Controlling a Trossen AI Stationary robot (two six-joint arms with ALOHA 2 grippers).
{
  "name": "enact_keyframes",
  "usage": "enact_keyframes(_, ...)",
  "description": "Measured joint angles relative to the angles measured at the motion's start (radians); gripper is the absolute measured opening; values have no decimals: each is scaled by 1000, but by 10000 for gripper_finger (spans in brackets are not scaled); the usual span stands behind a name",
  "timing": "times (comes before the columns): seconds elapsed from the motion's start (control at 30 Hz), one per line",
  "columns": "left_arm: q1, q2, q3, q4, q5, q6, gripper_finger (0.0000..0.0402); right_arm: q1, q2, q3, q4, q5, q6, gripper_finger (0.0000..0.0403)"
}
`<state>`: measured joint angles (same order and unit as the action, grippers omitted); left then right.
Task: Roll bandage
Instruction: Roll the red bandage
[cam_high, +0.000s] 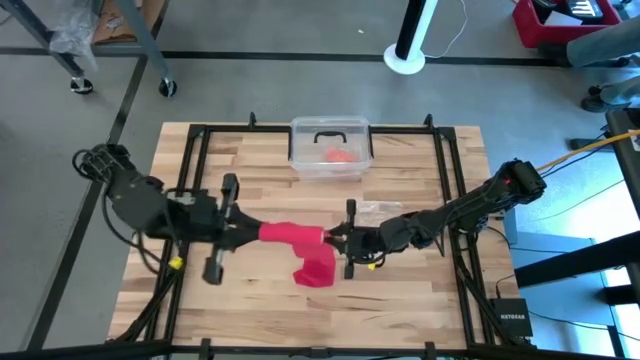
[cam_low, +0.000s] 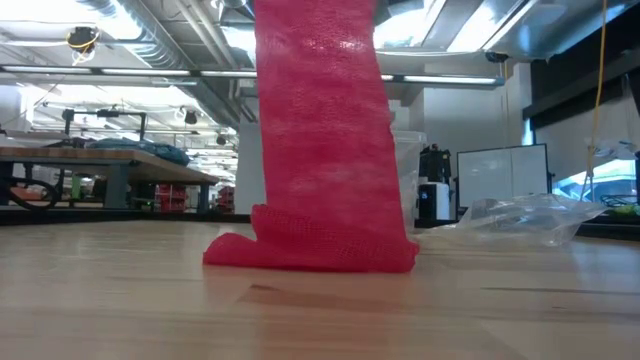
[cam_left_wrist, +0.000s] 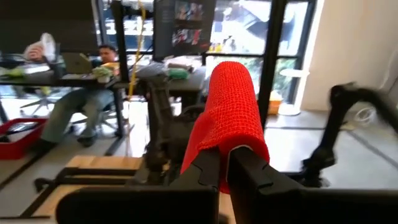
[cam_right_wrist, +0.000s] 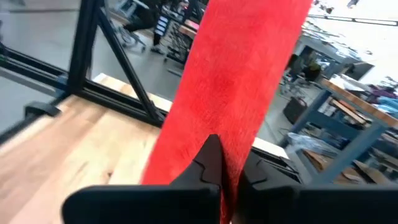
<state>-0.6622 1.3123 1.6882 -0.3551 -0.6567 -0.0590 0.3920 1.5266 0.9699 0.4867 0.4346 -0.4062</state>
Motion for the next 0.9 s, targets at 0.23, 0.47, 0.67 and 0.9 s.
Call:
enact_keyframes(0.23,-37,-9,22,-11,0,-10,4,0,-1,0,-17,62,-31,6)
enact_keyframes(0.47,7,-4,10,-10,-90,151,4,1,-1,0,-11,-30,25,4)
enact_keyframes(0.67,50,-1,-27,-5,-253,302,4,18,-1,0,-20,-80,107,3)
enact_keyframes(0.9,83,0,-98,-19,-335,420,4,95,-1,-1,-18,-69,110,4)
